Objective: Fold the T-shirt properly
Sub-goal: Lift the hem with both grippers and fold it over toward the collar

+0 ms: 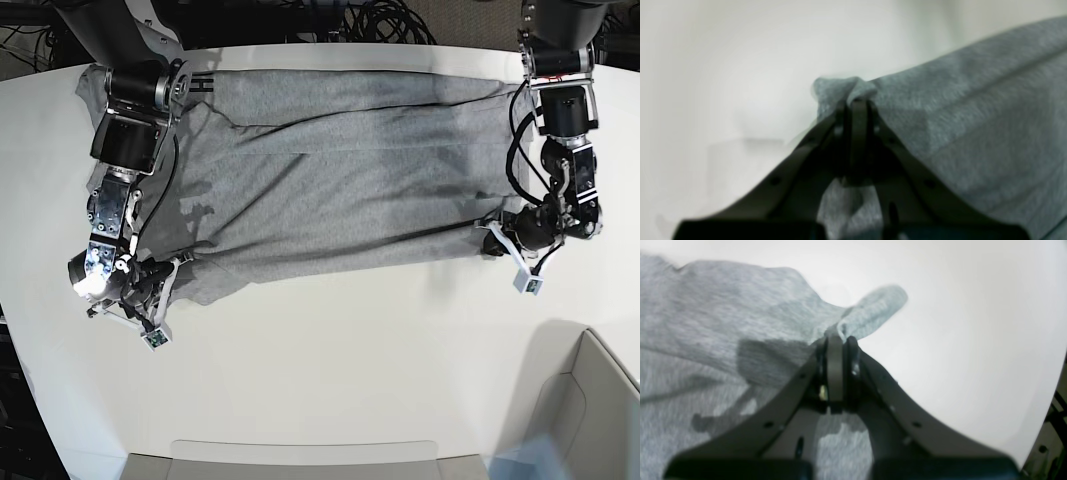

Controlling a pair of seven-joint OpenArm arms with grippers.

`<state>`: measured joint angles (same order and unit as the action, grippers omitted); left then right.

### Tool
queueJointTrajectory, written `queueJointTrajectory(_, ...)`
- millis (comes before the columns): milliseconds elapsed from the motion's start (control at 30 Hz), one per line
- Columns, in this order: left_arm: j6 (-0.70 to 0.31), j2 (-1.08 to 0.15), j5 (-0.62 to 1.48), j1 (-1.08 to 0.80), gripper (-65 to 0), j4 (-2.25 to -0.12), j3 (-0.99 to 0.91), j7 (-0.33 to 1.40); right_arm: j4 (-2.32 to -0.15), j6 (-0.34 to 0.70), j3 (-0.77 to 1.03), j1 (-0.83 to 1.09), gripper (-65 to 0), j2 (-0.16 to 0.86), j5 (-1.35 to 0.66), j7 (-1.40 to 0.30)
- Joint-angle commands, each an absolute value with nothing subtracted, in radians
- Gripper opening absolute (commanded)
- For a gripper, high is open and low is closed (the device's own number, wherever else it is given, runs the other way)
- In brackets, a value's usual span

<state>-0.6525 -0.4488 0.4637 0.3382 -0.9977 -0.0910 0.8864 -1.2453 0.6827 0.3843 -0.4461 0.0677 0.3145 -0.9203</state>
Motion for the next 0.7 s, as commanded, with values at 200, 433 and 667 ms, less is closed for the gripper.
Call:
queueJointTrajectory(200, -0.65, -0.486, 0.469, 0.249, -65.0, -1.182, -0.196, 0.931, -1.386, 0.698, 0.384, -0.377, -65.0, 0.081, 0.311, -0.912)
queueJointTrajectory(433, -0.65, -0.483, 0.469, 0.163, -65.0, -1.293, -0.197, 0.947, -1.497, 0.698, 0.387, -0.311, -65.0, 0.077, 0.311, -0.975)
queueJointTrajectory(667, -0.65, -0.478, 0.469, 0.081, -65.0, -1.435, -0.265, 0.949, -1.649, 0.698, 0.387, -0.274, -65.0, 0.081, 0.309, -1.055)
